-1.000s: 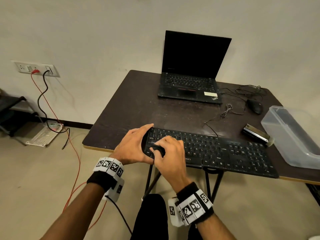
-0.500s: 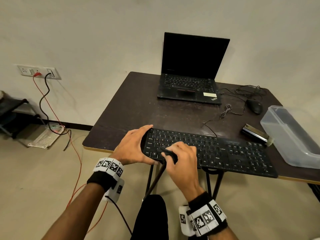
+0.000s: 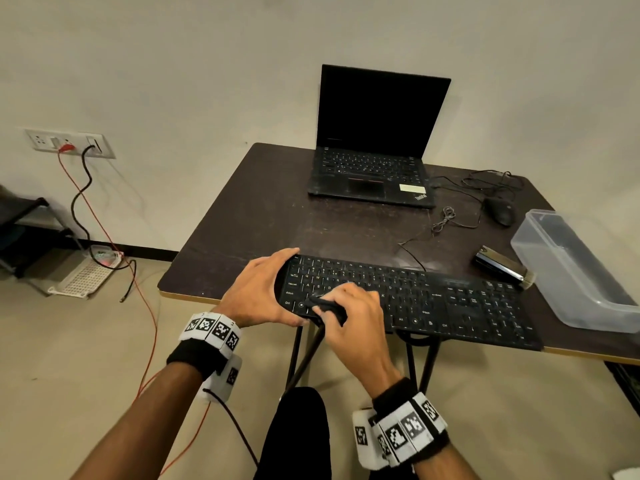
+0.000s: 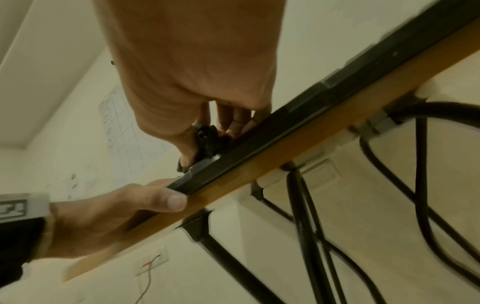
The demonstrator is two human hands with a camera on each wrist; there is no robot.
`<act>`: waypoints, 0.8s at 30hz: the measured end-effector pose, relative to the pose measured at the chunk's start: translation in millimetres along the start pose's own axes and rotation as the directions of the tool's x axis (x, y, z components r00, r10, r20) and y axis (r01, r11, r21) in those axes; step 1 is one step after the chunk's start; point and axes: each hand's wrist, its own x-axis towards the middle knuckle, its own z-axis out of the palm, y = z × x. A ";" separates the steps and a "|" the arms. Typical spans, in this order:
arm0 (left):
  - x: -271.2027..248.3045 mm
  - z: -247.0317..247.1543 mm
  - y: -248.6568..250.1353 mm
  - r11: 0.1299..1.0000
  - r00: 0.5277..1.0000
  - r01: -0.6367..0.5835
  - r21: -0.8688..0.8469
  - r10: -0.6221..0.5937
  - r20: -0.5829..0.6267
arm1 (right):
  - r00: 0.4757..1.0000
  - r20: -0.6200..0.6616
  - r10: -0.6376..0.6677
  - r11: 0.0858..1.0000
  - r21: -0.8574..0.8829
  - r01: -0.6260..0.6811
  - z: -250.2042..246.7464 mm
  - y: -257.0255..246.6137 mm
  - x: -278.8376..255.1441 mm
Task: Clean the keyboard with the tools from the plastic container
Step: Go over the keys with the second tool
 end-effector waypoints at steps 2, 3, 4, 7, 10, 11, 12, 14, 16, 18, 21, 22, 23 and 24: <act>0.2 0.7 -0.1 1.000 1.000 0.010 0.001 -0.010 0.011 | 0.997 -0.045 0.057 0.998 -0.004 -0.057 3.0 1.4 12.0; 0.0 0.9 -0.6 1.000 1.000 0.014 0.002 -0.014 0.013 | 0.997 -0.029 0.066 0.998 -0.010 -0.066 7.4 -3.5 16.6; 0.6 0.8 -1.2 1.000 1.000 0.012 0.005 -0.012 0.012 | 0.998 0.010 0.058 0.998 -0.012 -0.058 13.1 -10.8 18.6; 2.1 1.8 -2.7 1.000 1.000 0.011 0.010 -0.011 0.011 | 0.997 0.074 0.001 1.000 -0.003 -0.001 21.9 -18.3 14.4; 1.9 2.0 -2.7 1.000 1.000 0.012 0.005 -0.012 0.004 | 0.999 0.012 0.053 0.999 -0.012 -0.053 21.7 -12.0 28.3; 1.8 2.0 -2.5 1.000 1.000 0.005 0.010 -0.005 0.003 | 0.998 0.025 0.063 0.998 -0.028 -0.062 24.0 -16.2 33.1; 2.1 2.4 -3.4 1.000 1.000 -0.004 0.009 0.004 0.005 | 0.996 0.068 0.055 0.998 -0.040 -0.053 27.5 -22.5 35.5; 1.7 0.4 -1.7 1.000 1.000 -0.013 0.001 0.013 0.006 | 0.989 0.148 0.004 0.999 -0.052 0.004 33.6 -31.0 32.2; 1.3 0.1 -0.7 1.000 1.000 -0.020 -0.002 0.020 -0.005 | 0.988 0.153 0.006 0.997 -0.071 0.004 32.1 -26.5 32.1; 0.3 -0.9 1.5 1.000 1.000 -0.016 -0.005 0.015 -0.011 | 0.993 0.089 0.080 0.992 -0.100 -0.071 28.2 -20.2 41.1; -0.1 -1.0 1.5 1.000 1.000 -0.006 -0.008 0.006 0.002 | 0.987 0.130 0.097 0.987 -0.144 -0.078 30.4 -27.7 45.3; 0.2 -1.1 0.7 1.000 1.000 -0.012 -0.011 0.012 0.006 | 0.983 0.166 0.077 0.989 -0.136 -0.055 31.4 -30.3 41.3; 0.1 -1.4 0.7 1.000 1.000 -0.017 -0.012 0.018 0.007 | 0.981 0.184 0.061 0.992 -0.117 -0.040 30.6 -30.7 36.8; -0.5 -1.1 1.1 1.000 1.000 -0.020 -0.013 0.020 0.003 | 0.982 0.180 0.059 0.994 -0.101 -0.041 28.3 -28.5 34.5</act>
